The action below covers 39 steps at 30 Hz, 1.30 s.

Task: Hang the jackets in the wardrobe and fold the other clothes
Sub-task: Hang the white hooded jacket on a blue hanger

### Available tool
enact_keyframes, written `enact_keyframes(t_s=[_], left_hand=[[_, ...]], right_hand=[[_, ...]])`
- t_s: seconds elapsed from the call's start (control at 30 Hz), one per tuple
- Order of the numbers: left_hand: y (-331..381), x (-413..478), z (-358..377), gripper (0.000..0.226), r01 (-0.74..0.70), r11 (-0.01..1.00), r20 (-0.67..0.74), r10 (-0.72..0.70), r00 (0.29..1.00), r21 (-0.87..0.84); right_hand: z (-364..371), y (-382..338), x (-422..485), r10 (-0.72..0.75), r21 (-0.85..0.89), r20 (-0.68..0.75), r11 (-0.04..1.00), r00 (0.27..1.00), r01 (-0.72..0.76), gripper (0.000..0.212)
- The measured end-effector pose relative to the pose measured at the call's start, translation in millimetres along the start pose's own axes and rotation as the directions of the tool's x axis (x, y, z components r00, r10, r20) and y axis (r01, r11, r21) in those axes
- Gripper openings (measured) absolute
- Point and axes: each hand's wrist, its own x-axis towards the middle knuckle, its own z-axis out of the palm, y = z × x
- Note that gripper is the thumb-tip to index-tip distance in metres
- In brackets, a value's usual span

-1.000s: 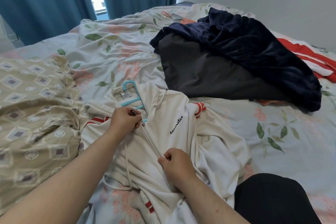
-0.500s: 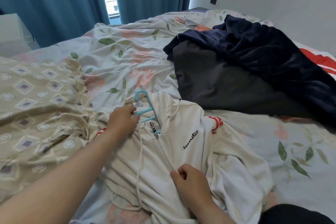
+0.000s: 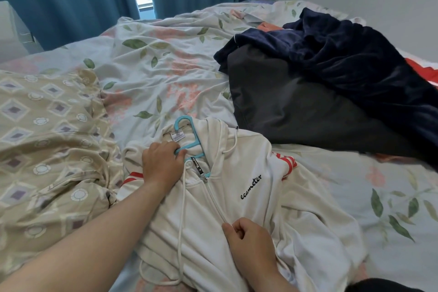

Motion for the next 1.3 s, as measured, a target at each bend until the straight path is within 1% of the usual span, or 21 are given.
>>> enact_keyframes(t_s=[0.13, 0.23, 0.33, 0.4, 0.5, 0.6, 0.67, 0.73, 0.8, 0.83, 0.87, 0.9, 0.93, 0.97, 1.0, 1.03, 1.07, 1.1, 1.13, 1.2, 1.3], left_hand=[[4, 1, -7, 0.025, 0.017, 1.0, 0.042, -0.017, 0.999, 0.005], [10, 5, -22, 0.023, 0.004, 1.0, 0.075, -0.004, 0.997, -0.004], [18, 1, -43, 0.017, -0.058, 0.998, 0.019, 0.058, 0.998, 0.024], [21, -5, -56, 0.014, -0.094, 0.995, -0.031, 0.093, 0.995, -0.034], [28, -20, -80, 0.033, -0.165, 0.979, -0.033, 0.162, 0.986, -0.122], [35, -35, -105, 0.029, -0.263, 0.959, -0.073, 0.256, 0.964, -0.102], [45, -44, -125, 0.023, -0.321, 0.941, -0.127, 0.307, 0.943, -0.109], [57, -54, -147, 0.018, -0.409, 0.904, -0.205, 0.38, 0.902, -0.125], [73, -64, -170, 0.018, -0.523, 0.843, -0.28, 0.476, 0.834, -0.126], [82, -68, -182, 0.023, -0.577, 0.807, -0.307, 0.521, 0.796, -0.127], [91, -73, -192, 0.027, -0.626, 0.77, -0.336, 0.56, 0.757, -0.127], [101, -77, -203, 0.029, -0.672, 0.731, -0.367, 0.597, 0.714, -0.12], [111, -82, -214, 0.029, -0.712, 0.694, -0.391, 0.629, 0.672, -0.108], [121, -85, -224, 0.029, -0.742, 0.664, -0.406, 0.655, 0.638, -0.096], [131, -87, -234, 0.028, -0.765, 0.639, -0.414, 0.677, 0.609, -0.081], [139, -89, -243, 0.028, -0.782, 0.621, -0.416, 0.697, 0.585, -0.06], [148, -91, -252, 0.028, -0.797, 0.604, -0.416, 0.718, 0.558, -0.027], [156, -93, -261, 0.027, -0.809, 0.588, -0.417, 0.737, 0.532, 0.007], [164, -93, -269, 0.025, -0.819, 0.573, -0.423, 0.751, 0.507, 0.036], [181, -94, -286, 0.016, -0.835, 0.545, -0.428, 0.775, 0.465, 0.077], [207, -93, -309, 0.012, -0.855, 0.505, -0.394, 0.814, 0.428, 0.114]], right_hand=[[-6, -3, 1, -0.001, 0.004, 0.038, 1.0, 0.999, 0.001, 0.04], [-14, -6, 1, -0.003, 0.056, 0.094, 0.998, 0.996, -0.002, 0.041], [-22, -6, -2, 0.013, 0.128, 0.124, 0.991, 0.992, -0.029, 0.042], [-26, -6, -5, 0.018, 0.163, 0.137, 0.986, 0.99, -0.04, 0.037], [-39, -10, -19, 0.014, 0.263, 0.171, 0.963, 0.985, -0.059, 0.025], [-58, -21, -34, -0.007, 0.299, 0.199, 0.953, 0.98, -0.054, 0.013], [-82, -32, -42, -0.066, 0.336, 0.16, 0.942, 0.985, 0.009, 0.009], [-114, -47, -48, -0.171, 0.283, 0.051, 0.947, 0.984, 0.15, 0.009], [-152, -64, -54, -0.304, 0.183, -0.14, 0.927, 0.942, 0.327, 0.013], [-173, -74, -58, -0.39, 0.116, -0.272, 0.894, 0.88, 0.433, 0.014], [-191, -84, -62, -0.473, 0.033, -0.394, 0.85, 0.788, 0.526, 0.014], [-210, -94, -65, -0.53, -0.057, -0.48, 0.814, 0.699, 0.579, 0.016], [-228, -103, -68, -0.567, -0.145, -0.511, 0.798, 0.646, 0.586, 0.02], [-245, -111, -72, -0.589, -0.227, -0.486, 0.798, 0.645, 0.558, 0.028], [-262, -117, -74, -0.589, -0.3, -0.404, 0.808, 0.7, 0.507, 0.034], [-277, -122, -77, -0.559, -0.353, -0.287, 0.817, 0.778, 0.457, 0.036], [-292, -126, -81, -0.518, -0.363, -0.168, 0.823, 0.839, 0.436, 0.032], [-305, -130, -85, -0.488, -0.333, -0.076, 0.834, 0.869, 0.44, 0.03], [-316, -133, -90, -0.477, -0.287, -0.037, 0.846, 0.878, 0.448, 0.03], [-333, -138, -98, -0.486, -0.251, -0.051, 0.852, 0.873, 0.459, 0.025], [-354, -141, -108, -0.525, -0.265, -0.146, 0.838, 0.839, 0.478, 0.016]])
